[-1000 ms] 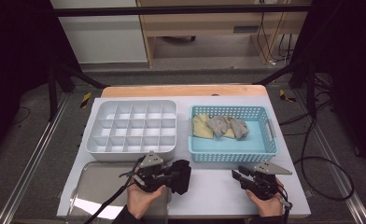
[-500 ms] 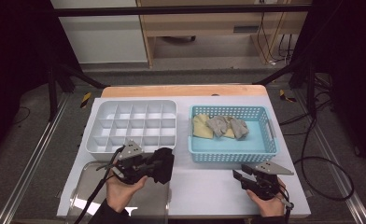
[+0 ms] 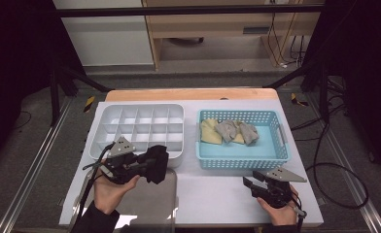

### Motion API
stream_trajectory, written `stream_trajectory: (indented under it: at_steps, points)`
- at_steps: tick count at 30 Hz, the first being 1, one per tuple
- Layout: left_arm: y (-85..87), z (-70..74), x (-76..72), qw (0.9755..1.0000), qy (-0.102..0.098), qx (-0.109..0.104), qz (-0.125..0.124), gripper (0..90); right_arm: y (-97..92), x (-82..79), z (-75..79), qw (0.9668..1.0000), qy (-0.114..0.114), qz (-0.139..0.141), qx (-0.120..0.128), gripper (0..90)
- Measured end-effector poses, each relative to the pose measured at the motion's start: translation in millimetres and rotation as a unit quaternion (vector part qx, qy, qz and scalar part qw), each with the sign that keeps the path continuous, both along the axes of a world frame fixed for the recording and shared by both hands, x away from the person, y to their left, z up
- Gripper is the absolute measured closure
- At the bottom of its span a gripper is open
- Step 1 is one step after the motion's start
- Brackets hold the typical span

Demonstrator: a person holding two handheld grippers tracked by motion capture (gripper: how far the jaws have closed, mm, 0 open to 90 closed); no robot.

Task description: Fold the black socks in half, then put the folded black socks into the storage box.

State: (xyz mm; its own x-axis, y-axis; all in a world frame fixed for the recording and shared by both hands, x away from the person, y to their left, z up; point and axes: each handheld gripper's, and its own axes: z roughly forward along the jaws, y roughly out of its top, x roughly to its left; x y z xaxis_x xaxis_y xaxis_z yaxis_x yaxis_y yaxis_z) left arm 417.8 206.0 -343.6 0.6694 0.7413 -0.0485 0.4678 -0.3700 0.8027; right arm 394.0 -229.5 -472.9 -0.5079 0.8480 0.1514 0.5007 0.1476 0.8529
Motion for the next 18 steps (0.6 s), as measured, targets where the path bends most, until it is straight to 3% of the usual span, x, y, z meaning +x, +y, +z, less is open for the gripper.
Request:
stream_trajectory:
  at_steps: [10, 18]
  points:
    - [27.9, 15.0, 8.4, 0.9994, -0.007, 0.011, 0.032, 69.6, 0.1, 0.2, -1.1, 1.0, 0.002, 0.0, -0.001, 49.9]
    - [42.4, 23.9, 18.0, 0.9982, -0.005, 0.034, 0.05, 69.7, -0.1, 0.9, -1.4, 1.0, 0.003, 0.0, -0.002, 49.5]
